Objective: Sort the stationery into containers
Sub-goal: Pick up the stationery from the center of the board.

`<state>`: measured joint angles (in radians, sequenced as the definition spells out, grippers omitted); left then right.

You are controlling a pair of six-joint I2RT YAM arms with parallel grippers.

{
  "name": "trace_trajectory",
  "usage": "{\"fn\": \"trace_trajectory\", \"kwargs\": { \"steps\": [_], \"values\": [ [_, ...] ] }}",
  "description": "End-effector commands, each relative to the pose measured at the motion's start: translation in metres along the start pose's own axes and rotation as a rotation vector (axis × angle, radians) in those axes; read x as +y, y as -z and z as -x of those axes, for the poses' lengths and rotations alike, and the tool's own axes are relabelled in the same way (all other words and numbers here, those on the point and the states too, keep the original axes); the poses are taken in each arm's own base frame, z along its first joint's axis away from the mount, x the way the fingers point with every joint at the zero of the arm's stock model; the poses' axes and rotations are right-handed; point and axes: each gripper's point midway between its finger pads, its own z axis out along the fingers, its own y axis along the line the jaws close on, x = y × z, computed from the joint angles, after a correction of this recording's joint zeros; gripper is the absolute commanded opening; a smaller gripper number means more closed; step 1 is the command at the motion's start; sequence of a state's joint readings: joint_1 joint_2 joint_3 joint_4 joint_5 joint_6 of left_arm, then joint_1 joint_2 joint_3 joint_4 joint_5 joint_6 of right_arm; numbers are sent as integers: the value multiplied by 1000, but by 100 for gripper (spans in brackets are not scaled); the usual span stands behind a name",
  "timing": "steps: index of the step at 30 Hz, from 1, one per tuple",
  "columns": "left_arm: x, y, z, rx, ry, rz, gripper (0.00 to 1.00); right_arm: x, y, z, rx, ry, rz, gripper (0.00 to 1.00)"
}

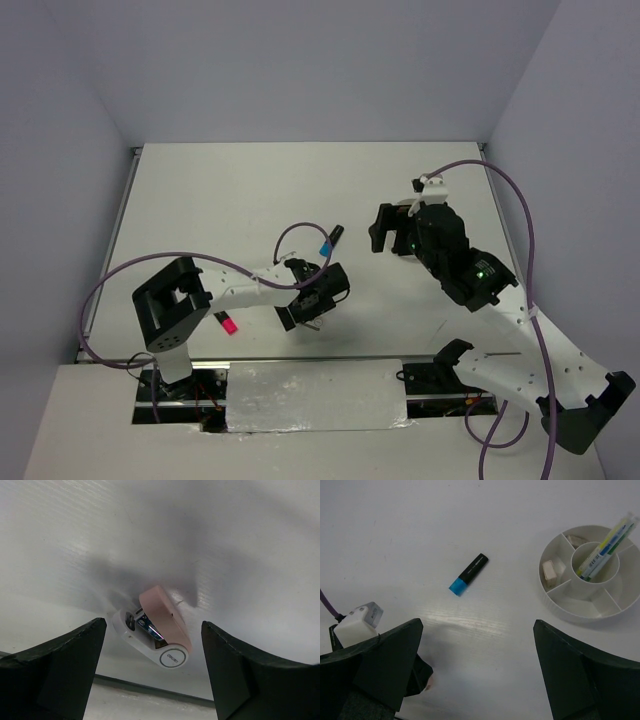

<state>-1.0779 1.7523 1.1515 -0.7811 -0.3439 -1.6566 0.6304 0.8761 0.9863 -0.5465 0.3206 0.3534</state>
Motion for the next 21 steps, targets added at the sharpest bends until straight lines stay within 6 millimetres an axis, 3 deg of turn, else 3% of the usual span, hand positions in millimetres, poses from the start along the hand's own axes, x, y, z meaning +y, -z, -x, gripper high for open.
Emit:
{"fn": "trace_trajectory", "kwargs": {
  "steps": [1, 5, 8, 14, 20, 21],
  "values": [
    [6, -8, -6, 8, 1, 29, 89, 4, -5, 3, -20, 1, 20, 100],
    [9, -15, -8, 6, -5, 48, 83, 6, -4, 2, -24, -5, 31, 100],
    [11, -18, -7, -2, -11, 55, 67, 10, -3, 0, -27, -8, 63, 100],
    [9, -17, -2, -28, -14, 44, 47, 20, -5, -9, -16, -16, 129, 100],
    [-1, -8, 7, -56, -28, -5, 3, 38, -13, -39, 36, -71, 246, 99],
    [-6, -2, 10, -64, -23, -27, 0, 35, -15, -57, 61, -84, 252, 99]
  ]
}}
